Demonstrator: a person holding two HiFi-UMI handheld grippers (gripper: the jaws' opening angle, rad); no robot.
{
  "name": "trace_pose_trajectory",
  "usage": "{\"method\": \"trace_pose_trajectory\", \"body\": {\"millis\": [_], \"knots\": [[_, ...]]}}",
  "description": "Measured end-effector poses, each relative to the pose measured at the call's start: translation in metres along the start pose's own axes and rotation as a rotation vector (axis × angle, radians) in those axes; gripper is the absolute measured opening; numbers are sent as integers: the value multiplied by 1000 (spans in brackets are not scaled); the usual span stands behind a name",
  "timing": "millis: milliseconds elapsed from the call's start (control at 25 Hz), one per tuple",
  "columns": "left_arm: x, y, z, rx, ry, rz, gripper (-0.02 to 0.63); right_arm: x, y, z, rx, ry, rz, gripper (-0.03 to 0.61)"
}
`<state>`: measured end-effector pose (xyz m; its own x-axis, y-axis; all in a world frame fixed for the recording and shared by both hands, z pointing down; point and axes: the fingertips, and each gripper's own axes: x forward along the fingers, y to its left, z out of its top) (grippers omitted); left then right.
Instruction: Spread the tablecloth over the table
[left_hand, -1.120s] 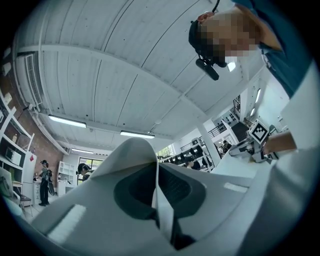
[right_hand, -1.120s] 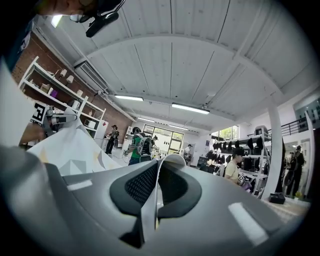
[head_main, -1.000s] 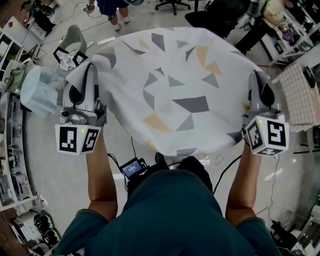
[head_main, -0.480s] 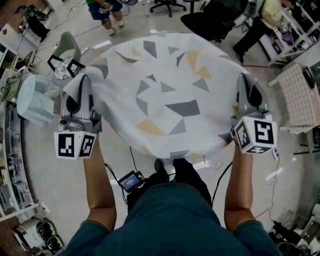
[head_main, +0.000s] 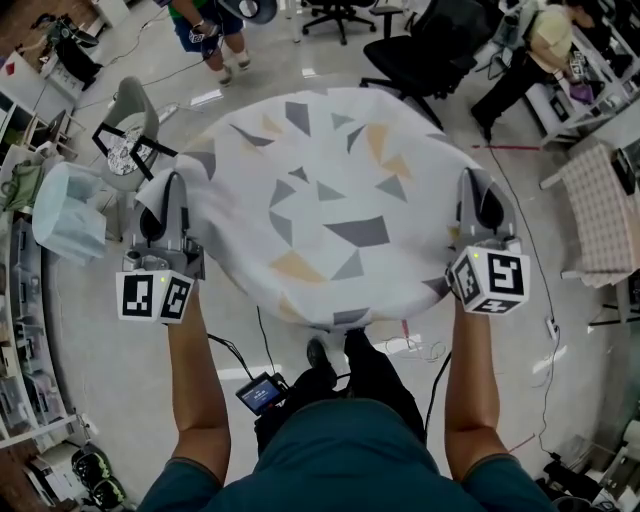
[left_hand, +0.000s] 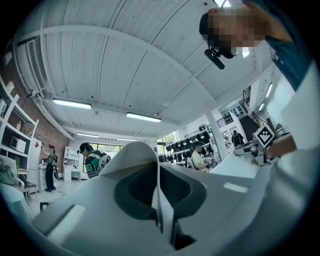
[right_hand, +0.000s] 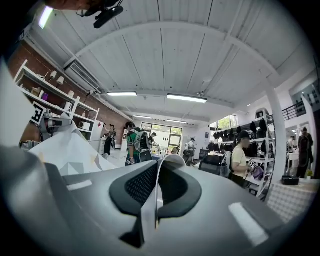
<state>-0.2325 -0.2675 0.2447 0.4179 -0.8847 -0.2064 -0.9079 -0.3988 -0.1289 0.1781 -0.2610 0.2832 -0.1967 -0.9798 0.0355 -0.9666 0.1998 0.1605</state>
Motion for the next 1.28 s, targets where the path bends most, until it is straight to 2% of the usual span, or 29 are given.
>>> {"method": "trace_pose_trajectory", "body": {"millis": [760, 1280], "knots": [[67, 34, -137, -85, 167, 33, 2, 117, -13, -111, 60, 65, 46, 12], [63, 54, -240, -216, 330, 74, 2, 152, -22, -217, 196, 220, 37, 12]]}}
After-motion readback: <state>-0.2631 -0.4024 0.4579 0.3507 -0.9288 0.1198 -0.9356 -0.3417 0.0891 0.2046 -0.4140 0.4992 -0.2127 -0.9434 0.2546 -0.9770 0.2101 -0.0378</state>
